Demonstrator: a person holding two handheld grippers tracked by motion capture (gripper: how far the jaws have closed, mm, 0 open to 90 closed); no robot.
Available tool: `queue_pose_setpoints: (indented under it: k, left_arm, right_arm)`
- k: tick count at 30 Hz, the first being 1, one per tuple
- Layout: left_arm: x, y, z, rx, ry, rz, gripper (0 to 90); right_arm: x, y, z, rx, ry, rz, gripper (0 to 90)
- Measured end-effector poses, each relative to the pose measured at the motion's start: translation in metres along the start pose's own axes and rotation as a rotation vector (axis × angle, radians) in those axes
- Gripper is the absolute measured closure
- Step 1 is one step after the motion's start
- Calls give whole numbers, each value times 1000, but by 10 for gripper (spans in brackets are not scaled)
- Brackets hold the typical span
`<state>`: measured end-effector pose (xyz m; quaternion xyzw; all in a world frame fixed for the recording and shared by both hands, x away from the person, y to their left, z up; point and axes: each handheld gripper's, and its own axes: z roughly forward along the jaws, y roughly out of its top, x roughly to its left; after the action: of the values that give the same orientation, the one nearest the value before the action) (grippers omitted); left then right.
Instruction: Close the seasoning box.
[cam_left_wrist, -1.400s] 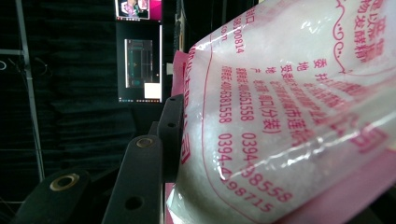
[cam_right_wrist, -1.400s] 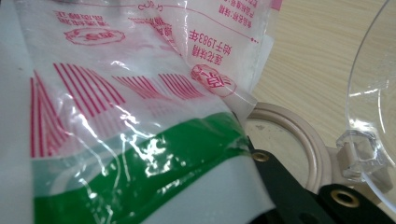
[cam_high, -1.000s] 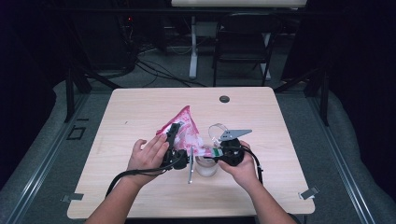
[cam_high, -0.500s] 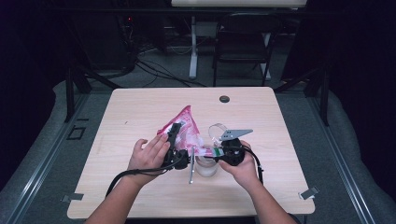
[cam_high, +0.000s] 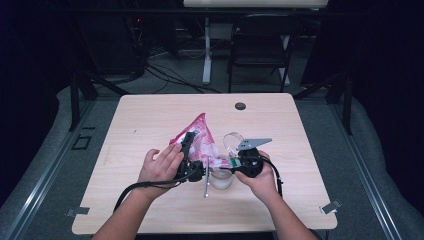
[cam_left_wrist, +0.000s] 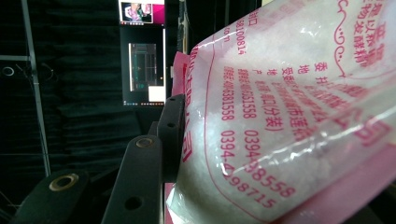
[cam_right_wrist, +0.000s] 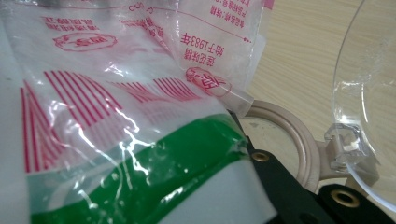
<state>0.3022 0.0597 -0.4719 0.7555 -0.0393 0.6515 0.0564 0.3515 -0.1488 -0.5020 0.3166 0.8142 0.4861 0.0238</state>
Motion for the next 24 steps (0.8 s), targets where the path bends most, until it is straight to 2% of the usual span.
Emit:
queue_pose_setpoints:
  k: [8,9,10,11,13,16,17,18,24]
  left_arm:
    - [-2,1,1,5,-5,20,648]
    - [-5,-1,3,-25,18,13,648]
    - [-5,-1,3,-25,18,13,648]
    - [-3,-1,1,4,-6,20,648]
    - [-4,-2,1,-7,-4,14,647]
    - [-4,-2,0,3,-9,18,647]
    - [-3,-2,-1,23,-21,23,647]
    - [-5,-3,0,6,-19,11,647]
    - [-4,-4,-1,16,-21,21,647]
  right_arm:
    - [-2,-2,1,10,-2,10,900]
    - [-2,-2,2,11,-1,11,900]
    - [-2,-2,2,11,-1,11,900]
    - [-1,-3,3,16,-1,6,900]
    - [-1,-3,3,17,2,4,900]
    - [0,-3,4,19,2,3,900]
    - [0,-3,5,21,2,3,900]
    - [0,-3,5,22,2,2,900]
    - [0,-3,6,23,2,1,900]
